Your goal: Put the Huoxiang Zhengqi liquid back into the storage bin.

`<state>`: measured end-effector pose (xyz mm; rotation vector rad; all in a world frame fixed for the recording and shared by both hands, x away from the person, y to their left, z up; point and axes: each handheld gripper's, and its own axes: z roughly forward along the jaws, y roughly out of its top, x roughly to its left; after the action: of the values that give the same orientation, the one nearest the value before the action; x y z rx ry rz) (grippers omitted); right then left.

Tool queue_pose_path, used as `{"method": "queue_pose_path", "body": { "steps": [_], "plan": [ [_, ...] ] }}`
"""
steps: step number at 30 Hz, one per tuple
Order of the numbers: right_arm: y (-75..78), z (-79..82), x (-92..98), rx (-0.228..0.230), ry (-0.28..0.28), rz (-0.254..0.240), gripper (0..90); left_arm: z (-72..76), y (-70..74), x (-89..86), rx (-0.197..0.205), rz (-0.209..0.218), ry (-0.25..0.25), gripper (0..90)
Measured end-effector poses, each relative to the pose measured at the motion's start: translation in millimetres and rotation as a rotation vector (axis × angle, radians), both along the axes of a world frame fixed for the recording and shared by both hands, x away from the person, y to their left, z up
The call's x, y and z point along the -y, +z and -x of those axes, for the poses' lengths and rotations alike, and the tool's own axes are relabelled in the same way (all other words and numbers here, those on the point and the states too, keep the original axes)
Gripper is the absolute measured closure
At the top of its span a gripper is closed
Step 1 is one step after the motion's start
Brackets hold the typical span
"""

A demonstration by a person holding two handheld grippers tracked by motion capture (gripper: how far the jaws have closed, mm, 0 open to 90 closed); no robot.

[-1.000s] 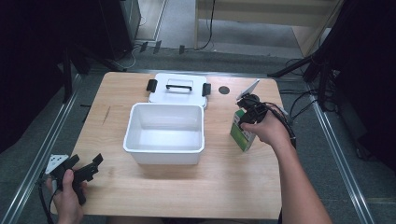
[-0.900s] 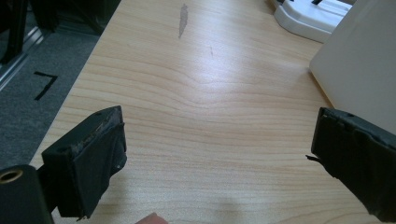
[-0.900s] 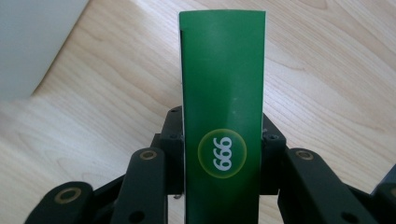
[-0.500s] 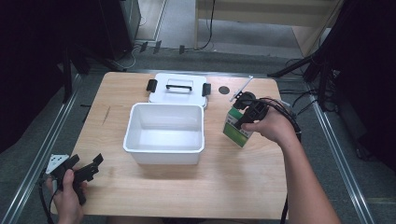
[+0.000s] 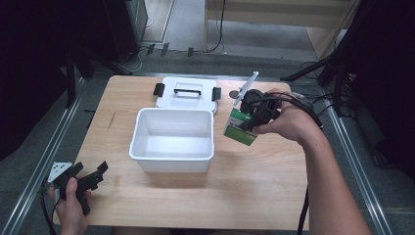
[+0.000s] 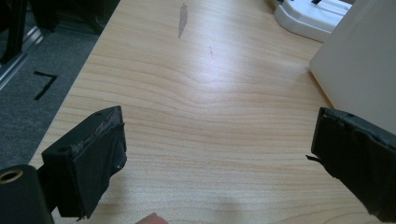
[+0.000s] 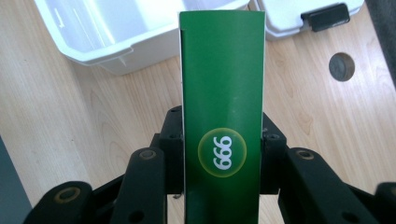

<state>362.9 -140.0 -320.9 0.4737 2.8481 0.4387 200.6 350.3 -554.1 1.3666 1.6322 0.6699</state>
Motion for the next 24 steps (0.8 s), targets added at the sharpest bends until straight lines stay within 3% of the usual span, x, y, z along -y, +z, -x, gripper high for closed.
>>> {"method": "queue_pose_path", "body": {
  "steps": [7,17,24],
  "plan": [
    [12.2,1.5,-1.0,0.017,0.041,-0.022,64.3,-0.1,0.0,-0.1,-0.001,0.001,0.0,4.0],
    [31.6,1.1,-10.5,0.015,0.045,-0.067,64.3,0.0,0.0,-0.5,-0.003,0.0,-0.001,4.0],
    [49.1,3.9,-26.7,0.033,0.084,-0.052,64.3,-0.2,-0.3,-0.7,-0.003,-0.001,-0.002,4.0]
  ]
}}
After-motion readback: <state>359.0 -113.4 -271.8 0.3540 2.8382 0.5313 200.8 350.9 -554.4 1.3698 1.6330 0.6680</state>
